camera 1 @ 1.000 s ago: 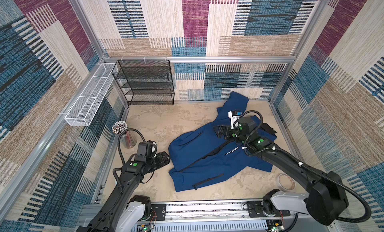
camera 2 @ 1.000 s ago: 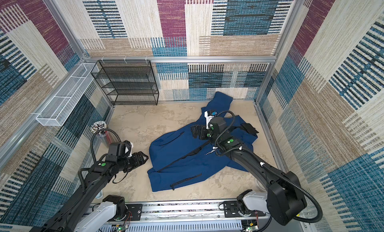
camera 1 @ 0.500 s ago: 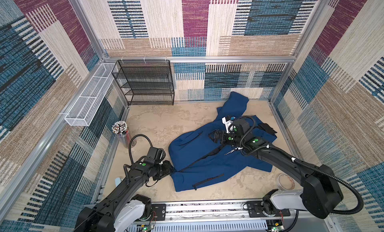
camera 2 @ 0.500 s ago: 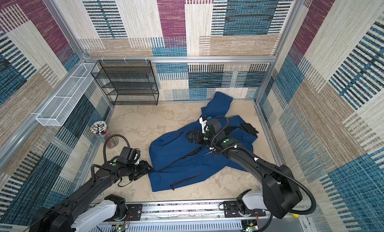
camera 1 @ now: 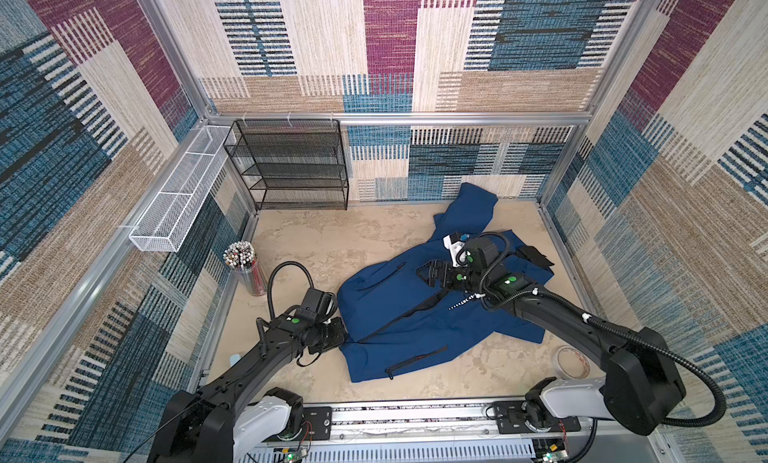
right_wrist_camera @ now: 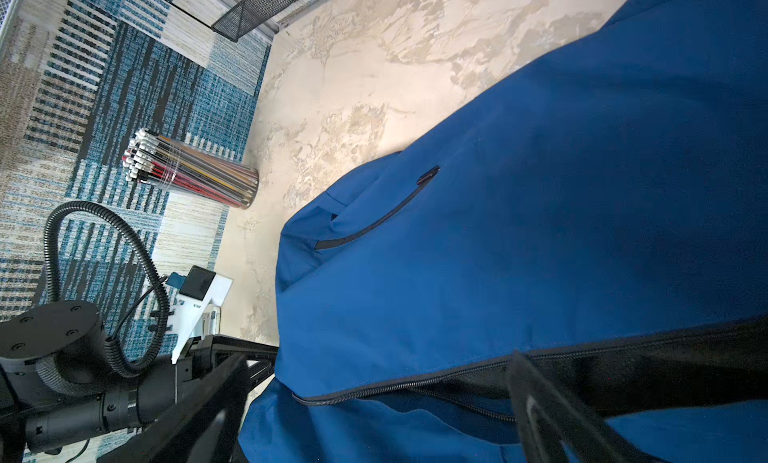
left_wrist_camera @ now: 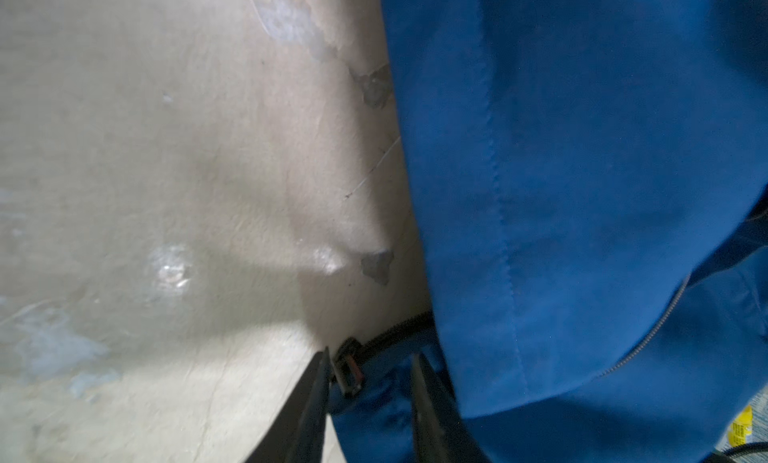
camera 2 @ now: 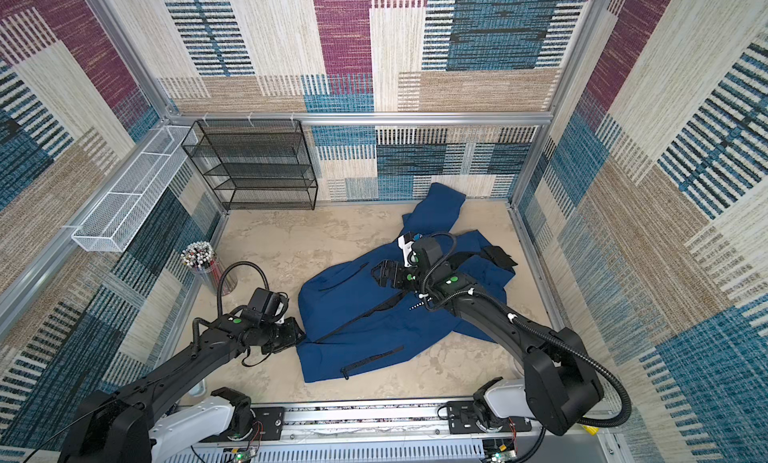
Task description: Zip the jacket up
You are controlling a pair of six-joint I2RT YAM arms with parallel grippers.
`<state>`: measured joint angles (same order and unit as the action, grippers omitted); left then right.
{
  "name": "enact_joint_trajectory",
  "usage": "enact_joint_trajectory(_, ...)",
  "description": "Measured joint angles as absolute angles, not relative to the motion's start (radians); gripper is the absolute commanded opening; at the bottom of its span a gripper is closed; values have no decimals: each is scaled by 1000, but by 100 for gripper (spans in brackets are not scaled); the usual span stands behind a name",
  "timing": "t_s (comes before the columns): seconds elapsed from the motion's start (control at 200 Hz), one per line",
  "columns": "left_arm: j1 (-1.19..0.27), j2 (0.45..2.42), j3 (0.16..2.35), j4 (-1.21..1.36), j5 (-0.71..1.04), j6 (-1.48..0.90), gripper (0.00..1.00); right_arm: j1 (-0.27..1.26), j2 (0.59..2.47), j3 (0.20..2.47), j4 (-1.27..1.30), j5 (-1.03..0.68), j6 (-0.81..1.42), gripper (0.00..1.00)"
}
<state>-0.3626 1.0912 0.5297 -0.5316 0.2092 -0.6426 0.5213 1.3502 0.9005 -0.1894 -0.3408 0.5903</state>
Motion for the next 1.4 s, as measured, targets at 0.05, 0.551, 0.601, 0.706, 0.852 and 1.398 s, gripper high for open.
enact_joint_trajectory(0.05,-369,1102,532,-529,210,-641,32,521,1355,904,-192,-342,588,100)
enact_joint_trajectory(0.551,-526,1053,627,-599,157,-637,0,521,1340,917,-219,-356,602,100)
enact_joint_trajectory(0.601,-560,1039,648,-620,147,-640,0,521,1325,907,-223,-357,616,100)
enact_joint_trajectory(0.706,-649,1017,710,-684,107,-640,0,521,1295,892,-236,-368,636,100)
enact_joint_trajectory(0.852,-779,1008,787,-763,27,-620,0,521,1274,891,-263,-387,651,100)
enact_joint_trajectory(1.398,-1091,1031,916,-878,-159,-495,0,549,1356,830,-179,-594,778,97)
